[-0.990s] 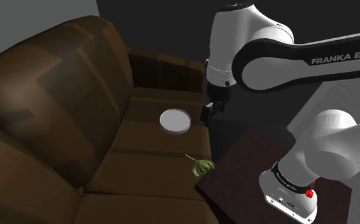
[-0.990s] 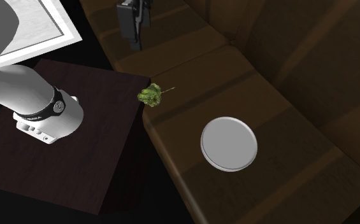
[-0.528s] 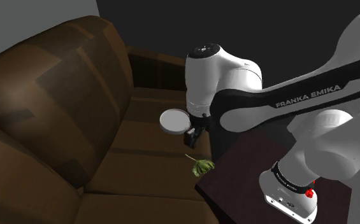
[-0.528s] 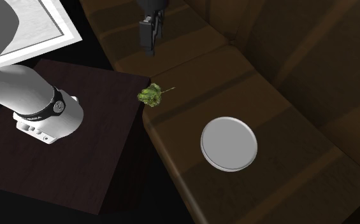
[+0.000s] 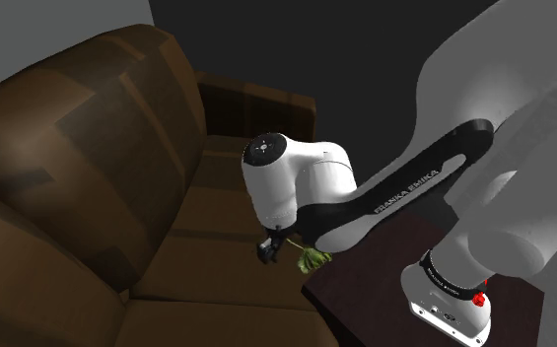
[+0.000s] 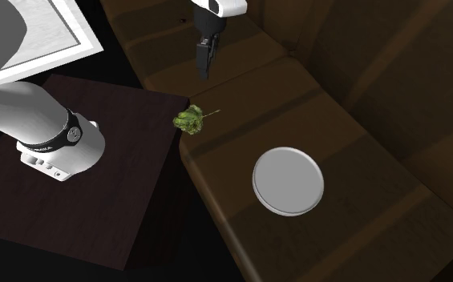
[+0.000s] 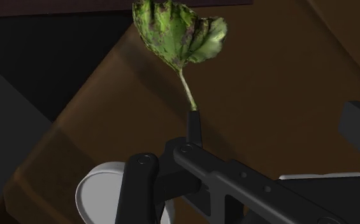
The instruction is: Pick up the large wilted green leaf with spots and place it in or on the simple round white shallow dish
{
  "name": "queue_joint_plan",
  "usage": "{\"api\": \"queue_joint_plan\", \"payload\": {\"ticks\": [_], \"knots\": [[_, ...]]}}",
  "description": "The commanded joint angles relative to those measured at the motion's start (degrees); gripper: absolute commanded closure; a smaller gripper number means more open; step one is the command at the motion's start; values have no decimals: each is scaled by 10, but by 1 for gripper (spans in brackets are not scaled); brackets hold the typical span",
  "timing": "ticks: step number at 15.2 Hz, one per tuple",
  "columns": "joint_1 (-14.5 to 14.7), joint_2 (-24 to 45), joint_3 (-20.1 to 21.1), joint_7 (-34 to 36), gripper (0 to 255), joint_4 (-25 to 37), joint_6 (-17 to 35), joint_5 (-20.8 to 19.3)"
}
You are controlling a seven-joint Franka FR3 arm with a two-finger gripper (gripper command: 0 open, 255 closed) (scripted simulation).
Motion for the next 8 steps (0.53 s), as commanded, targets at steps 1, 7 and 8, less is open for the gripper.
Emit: {"api": "queue_joint_plan", "payload": {"ticks": [1, 7, 8], "knots": [[-2, 69, 7, 69, 0, 20, 18, -70], [8, 112, -12, 106, 0, 12, 53, -121], [9, 120, -16, 113, 0, 10, 60, -131]]}}
